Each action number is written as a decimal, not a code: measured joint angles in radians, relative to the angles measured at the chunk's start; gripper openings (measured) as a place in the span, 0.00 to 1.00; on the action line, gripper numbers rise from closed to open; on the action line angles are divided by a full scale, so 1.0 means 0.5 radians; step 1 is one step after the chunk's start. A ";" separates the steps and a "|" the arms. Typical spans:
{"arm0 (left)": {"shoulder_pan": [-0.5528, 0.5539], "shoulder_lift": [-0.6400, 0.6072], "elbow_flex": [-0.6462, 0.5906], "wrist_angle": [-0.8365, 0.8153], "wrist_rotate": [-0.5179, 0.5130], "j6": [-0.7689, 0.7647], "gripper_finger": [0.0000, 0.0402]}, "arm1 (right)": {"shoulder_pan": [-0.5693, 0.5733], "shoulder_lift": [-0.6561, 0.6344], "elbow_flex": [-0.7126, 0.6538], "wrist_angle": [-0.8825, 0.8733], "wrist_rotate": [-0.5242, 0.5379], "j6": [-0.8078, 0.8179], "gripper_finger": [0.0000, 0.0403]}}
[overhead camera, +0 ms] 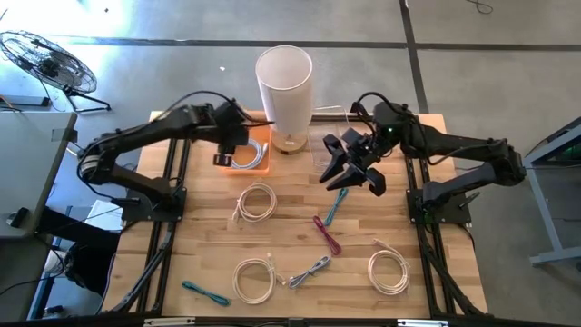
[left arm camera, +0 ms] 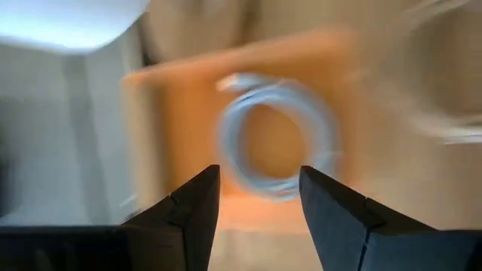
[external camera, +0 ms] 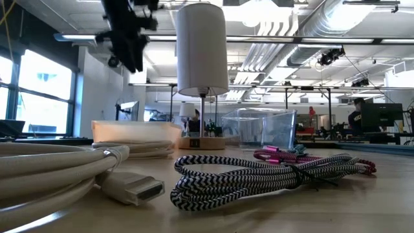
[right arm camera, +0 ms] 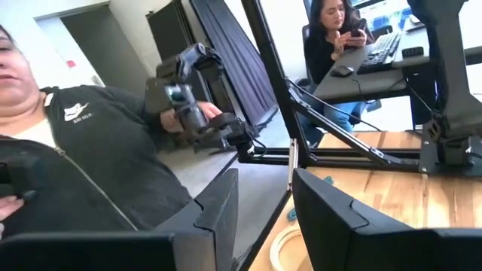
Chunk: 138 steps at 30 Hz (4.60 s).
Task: Pick & Place USB Port
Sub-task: Put the top light brown HDMI cable into the orange bin
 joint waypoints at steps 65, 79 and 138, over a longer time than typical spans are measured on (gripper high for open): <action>-1.282 0.686 -0.812 0.925 -0.030 -0.254 0.44 | 0.826 -0.232 -0.001 -1.377 1.665 -0.061 0.29; -1.199 0.798 -0.805 0.888 0.458 -0.426 0.07 | 0.825 -0.232 -0.001 -1.329 1.679 -0.031 0.29; 0.303 0.306 0.125 -0.444 0.325 1.008 0.07 | 0.683 -0.420 -0.162 -0.587 1.414 -0.575 0.29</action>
